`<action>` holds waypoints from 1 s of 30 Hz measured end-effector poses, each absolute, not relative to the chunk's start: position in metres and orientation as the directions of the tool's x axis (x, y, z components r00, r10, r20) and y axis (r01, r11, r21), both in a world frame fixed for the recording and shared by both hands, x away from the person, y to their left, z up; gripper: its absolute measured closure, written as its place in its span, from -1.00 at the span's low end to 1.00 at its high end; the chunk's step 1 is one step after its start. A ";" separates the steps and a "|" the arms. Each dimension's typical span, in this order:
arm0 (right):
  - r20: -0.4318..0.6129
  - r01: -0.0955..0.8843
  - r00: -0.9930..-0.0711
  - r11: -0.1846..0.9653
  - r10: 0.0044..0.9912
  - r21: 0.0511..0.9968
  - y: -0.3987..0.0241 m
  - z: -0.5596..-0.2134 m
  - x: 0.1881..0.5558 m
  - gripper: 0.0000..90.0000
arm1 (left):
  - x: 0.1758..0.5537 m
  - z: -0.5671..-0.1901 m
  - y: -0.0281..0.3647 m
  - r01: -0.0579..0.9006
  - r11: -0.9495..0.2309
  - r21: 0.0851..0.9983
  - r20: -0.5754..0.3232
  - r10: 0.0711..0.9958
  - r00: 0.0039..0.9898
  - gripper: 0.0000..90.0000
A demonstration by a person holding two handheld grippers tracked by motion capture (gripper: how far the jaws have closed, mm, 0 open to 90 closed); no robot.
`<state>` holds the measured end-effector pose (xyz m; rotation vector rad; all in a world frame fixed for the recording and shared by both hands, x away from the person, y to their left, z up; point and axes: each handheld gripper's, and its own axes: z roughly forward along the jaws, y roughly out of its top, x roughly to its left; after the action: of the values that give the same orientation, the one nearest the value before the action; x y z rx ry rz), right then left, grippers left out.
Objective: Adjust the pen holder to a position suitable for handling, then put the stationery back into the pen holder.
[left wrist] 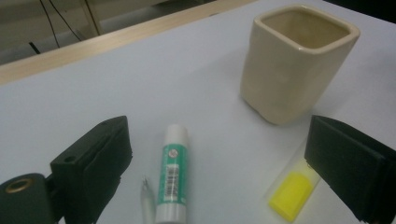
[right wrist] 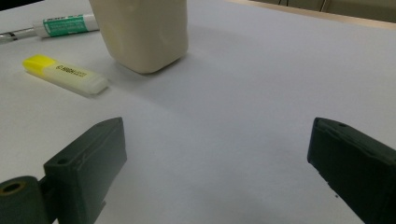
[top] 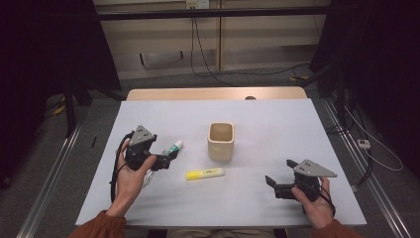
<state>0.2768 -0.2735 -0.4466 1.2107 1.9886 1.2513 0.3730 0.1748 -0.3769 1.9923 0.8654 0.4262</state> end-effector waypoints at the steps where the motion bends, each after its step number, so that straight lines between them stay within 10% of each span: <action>1: 0.044 0.420 -0.486 0.189 0.873 0.888 -0.273 -0.447 0.277 -0.90 | 0.371 -0.379 0.176 0.408 -0.355 0.841 -0.034 0.719 0.694 -0.84; 30: 0.039 0.422 -0.487 0.195 0.872 0.885 -0.273 -0.447 0.279 -0.90 | 0.387 -0.414 0.194 0.526 -0.324 0.786 -0.141 0.736 0.663 -0.71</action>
<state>0.2787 -0.2727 -0.4470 1.2045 1.9967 1.2405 0.3866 0.1943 -0.4137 2.0076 0.9786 0.3043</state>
